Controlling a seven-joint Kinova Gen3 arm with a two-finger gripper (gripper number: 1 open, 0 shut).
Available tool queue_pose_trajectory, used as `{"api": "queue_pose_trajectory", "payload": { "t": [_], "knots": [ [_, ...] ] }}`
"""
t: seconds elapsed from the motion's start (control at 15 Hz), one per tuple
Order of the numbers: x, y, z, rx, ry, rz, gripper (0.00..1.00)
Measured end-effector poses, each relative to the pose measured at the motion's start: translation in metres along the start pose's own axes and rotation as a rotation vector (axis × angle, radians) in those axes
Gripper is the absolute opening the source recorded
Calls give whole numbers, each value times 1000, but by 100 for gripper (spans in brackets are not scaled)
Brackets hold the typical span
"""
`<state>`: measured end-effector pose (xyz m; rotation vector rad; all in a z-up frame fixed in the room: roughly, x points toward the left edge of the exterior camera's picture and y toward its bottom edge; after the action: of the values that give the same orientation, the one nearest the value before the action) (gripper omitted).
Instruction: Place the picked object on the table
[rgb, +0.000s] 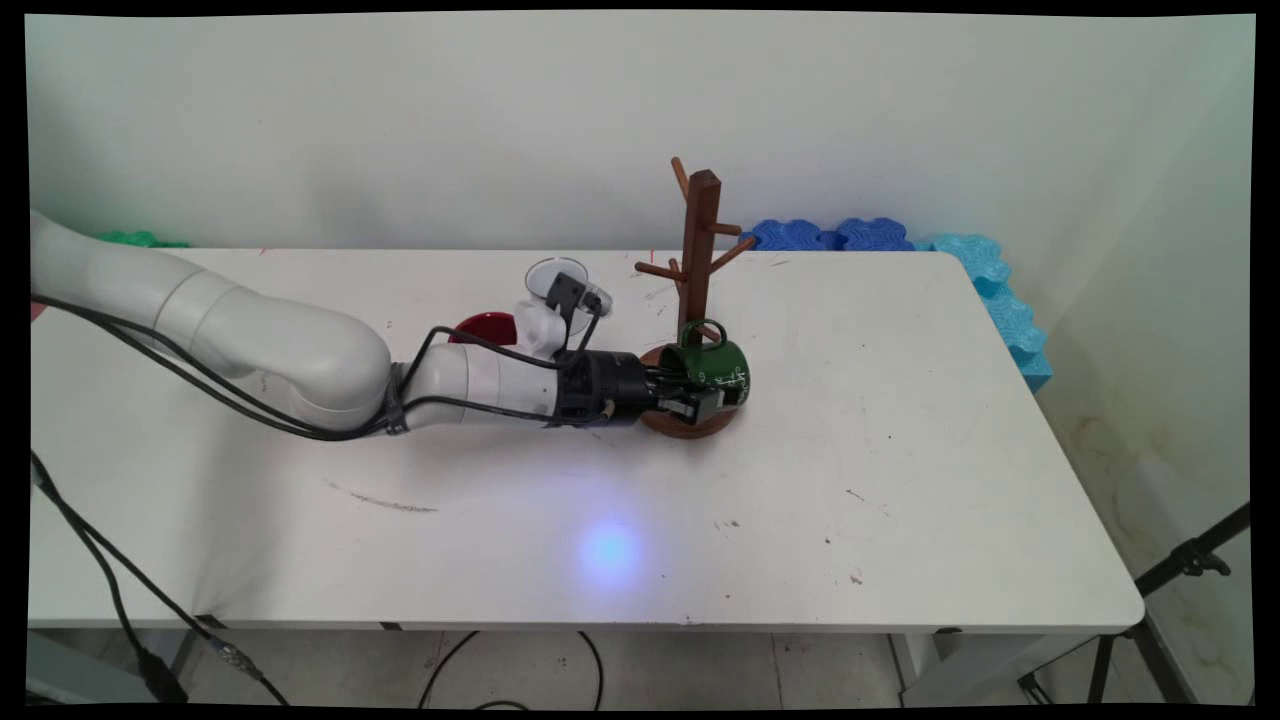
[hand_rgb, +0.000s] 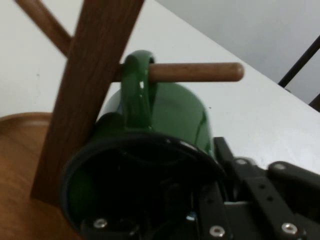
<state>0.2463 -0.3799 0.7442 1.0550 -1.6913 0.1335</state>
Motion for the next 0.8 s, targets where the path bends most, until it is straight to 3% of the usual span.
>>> {"api": "queue_pose_trajectory", "payload": {
  "t": [0.8],
  "knots": [
    [1, 10, 0, -36, 33, 6, 0]
  ]
}}
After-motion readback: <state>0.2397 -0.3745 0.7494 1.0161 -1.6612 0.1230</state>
